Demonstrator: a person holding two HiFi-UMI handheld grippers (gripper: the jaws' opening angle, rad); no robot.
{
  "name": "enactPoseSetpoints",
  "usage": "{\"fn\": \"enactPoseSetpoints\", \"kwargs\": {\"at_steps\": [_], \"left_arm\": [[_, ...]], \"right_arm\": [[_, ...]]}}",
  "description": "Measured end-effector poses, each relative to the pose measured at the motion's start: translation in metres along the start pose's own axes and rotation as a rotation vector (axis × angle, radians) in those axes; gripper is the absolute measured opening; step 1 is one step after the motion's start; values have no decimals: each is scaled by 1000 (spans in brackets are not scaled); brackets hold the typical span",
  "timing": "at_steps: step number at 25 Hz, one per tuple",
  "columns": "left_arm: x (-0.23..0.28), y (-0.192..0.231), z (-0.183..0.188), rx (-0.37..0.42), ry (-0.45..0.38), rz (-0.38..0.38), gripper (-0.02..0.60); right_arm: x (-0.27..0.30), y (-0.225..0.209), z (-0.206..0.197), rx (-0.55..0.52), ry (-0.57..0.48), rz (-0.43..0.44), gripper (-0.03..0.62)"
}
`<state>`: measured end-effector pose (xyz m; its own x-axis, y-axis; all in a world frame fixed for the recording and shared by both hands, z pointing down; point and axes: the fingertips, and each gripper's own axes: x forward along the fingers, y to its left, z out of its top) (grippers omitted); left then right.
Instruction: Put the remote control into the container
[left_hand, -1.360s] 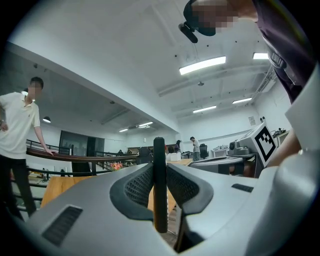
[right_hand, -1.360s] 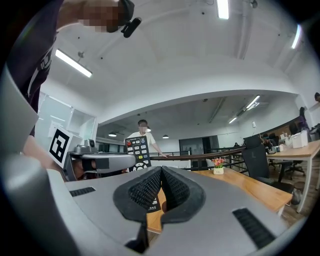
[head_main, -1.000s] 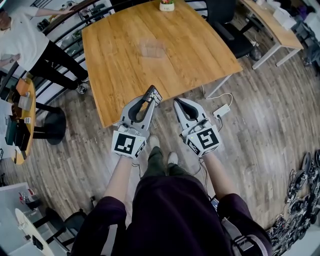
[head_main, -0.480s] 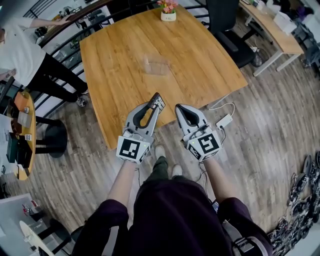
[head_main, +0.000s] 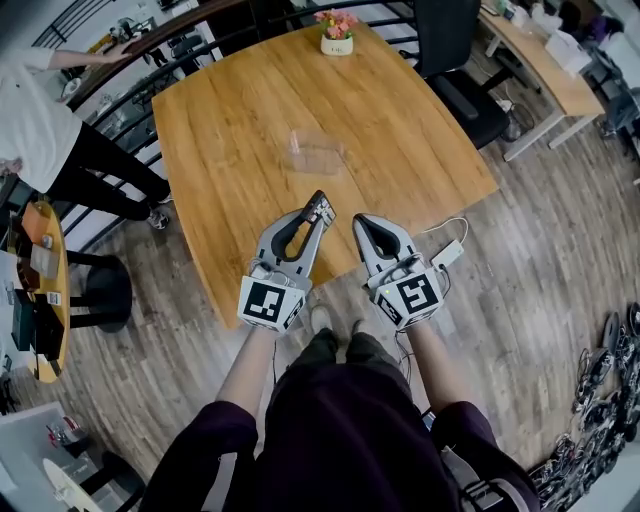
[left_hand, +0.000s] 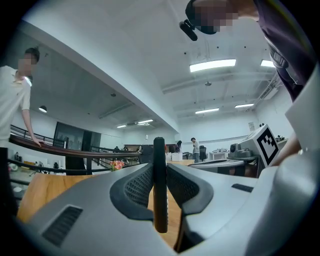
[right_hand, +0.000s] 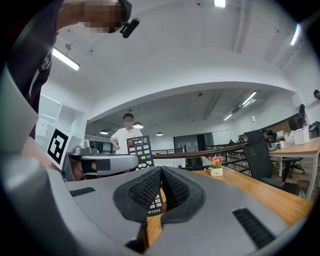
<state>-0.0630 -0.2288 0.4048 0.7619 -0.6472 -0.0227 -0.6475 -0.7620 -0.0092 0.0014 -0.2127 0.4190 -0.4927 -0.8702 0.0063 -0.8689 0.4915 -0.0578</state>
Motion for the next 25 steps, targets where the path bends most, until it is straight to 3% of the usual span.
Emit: {"fn": "enactPoseSetpoints", "kwargs": {"at_steps": [6,17,25], "left_arm": [[34,8,-11,-11,15,34,86],[103,60,-17,-15,6,206,86],[160,117,-40,21,-30,302,86]], "right_arm": [[18,-35,-8,18,7,33,18],[86,-89,-10,52,-1,172,18],[135,-131,-42,112,-12,140,18]]}}
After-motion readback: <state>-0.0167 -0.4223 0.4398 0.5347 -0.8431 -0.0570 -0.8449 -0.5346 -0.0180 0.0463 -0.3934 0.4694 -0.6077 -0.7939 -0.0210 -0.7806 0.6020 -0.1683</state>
